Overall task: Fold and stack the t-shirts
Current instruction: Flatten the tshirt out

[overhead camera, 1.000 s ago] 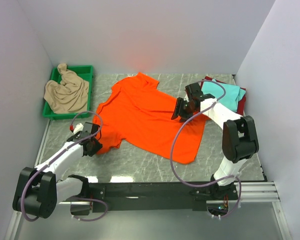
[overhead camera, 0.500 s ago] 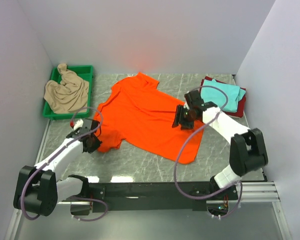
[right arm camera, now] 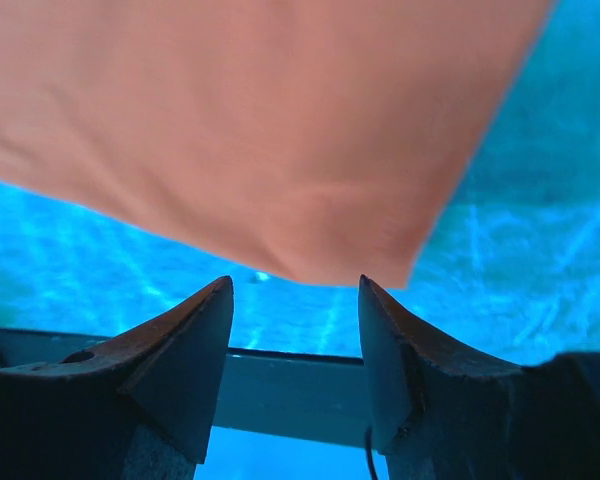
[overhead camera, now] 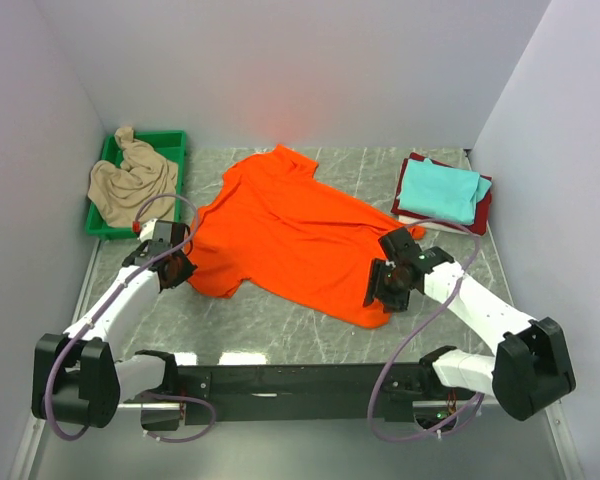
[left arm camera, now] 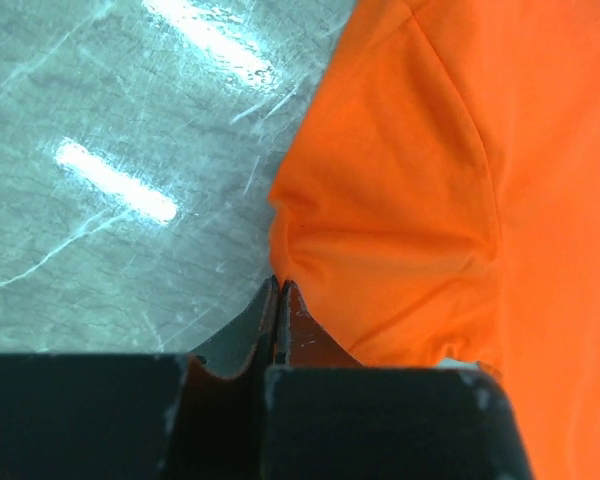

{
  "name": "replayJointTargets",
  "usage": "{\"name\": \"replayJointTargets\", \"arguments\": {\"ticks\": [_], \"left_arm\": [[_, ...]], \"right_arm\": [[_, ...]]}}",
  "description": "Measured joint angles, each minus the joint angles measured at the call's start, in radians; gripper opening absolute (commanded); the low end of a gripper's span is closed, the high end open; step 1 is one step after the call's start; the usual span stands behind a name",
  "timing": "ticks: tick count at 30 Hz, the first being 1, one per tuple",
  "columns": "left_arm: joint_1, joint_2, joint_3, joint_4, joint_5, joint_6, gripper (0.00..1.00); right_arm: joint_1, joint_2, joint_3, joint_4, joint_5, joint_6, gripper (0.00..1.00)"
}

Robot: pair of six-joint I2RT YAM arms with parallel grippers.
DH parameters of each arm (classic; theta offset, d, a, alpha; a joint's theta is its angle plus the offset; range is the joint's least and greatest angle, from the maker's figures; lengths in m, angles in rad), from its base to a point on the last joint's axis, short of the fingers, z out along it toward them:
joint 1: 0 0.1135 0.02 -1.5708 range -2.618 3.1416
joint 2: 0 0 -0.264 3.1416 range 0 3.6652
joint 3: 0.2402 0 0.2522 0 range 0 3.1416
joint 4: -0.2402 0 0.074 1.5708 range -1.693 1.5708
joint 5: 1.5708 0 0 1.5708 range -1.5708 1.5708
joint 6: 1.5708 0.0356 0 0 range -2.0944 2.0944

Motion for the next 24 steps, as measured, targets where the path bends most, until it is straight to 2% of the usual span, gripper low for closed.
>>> {"name": "replayJointTargets", "arguments": {"ticks": [14,16,17,18,20,21,24], "left_arm": [[0.003,-0.041,0.0,-0.008,-0.006,0.033,0.0],[0.003,-0.042,0.0,-0.009,-0.006,0.033,0.0],[0.003,-0.042,0.0,-0.01,-0.007,0.033,0.0],[0.003,-0.042,0.0,-0.01,-0.008,0.033,0.0],[0.003,-0.042,0.0,-0.013,-0.008,0.033,0.0],[0.003,-0.042,0.0,-0.014,-0.008,0.033,0.0],[0.003,-0.043,0.0,-0.014,-0.01,0.033,0.0]], "right_arm": [[0.005,0.048,-0.113,-0.008,0.045,0.087,0.62],[0.005,0.064,-0.118,-0.001,0.045,0.088,0.55],[0.005,0.071,-0.118,0.006,0.045,0.09,0.49],[0.005,0.074,-0.117,0.013,0.045,0.091,0.39],[0.005,0.074,-0.115,0.02,0.045,0.094,0.32],[0.005,0.074,-0.11,0.019,0.045,0.096,0.22],[0.005,0.07,-0.072,-0.008,0.045,0.086,0.06]]}}
